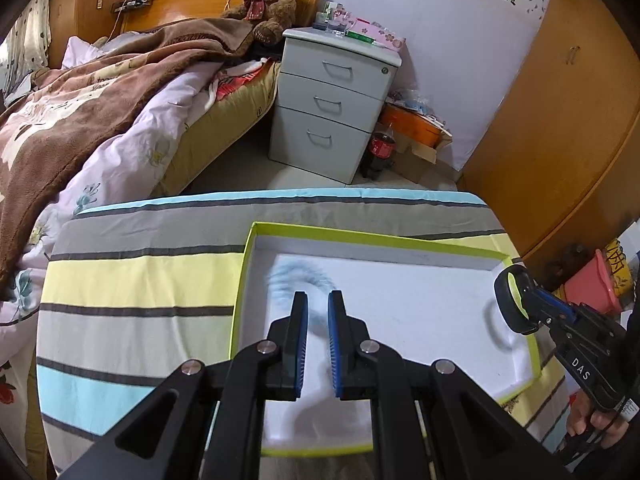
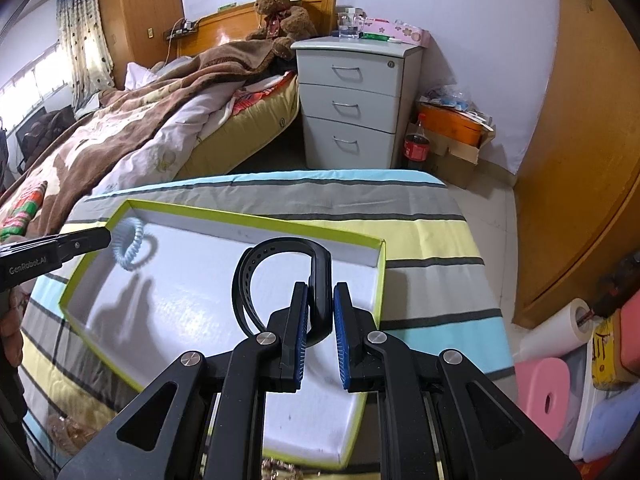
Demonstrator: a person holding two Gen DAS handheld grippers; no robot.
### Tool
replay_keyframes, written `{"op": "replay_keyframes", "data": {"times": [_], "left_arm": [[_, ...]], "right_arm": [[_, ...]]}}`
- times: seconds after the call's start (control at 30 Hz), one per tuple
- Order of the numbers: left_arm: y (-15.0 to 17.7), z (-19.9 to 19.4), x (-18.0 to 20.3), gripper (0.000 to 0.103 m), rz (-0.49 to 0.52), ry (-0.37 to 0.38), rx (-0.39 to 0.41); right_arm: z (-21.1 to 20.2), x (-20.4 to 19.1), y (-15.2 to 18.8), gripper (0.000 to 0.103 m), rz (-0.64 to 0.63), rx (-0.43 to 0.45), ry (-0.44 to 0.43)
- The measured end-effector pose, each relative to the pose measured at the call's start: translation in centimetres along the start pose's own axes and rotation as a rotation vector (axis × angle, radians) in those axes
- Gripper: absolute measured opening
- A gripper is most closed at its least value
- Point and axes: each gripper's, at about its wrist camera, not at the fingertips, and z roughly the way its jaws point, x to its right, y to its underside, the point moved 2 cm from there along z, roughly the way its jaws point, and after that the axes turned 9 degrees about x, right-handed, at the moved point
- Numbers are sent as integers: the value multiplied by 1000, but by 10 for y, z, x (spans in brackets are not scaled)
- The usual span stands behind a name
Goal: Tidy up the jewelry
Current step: 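Carry both items into the green box and open both grippers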
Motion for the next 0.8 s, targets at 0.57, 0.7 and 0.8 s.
{"op": "replay_keyframes", "data": {"times": [0.57,0.7,0.8], "left_arm": [[11,32,-5,11,-4,-28,-71],[11,35,-7,11,-11,-25,-75],[11,35,-7,11,-10,-24,-76]], "right_arm": [[32,2,3,13,-30,-45,39],[37,2,5,13,-39,-48,55],[40,3,6,13,-38,-53,62]]}}
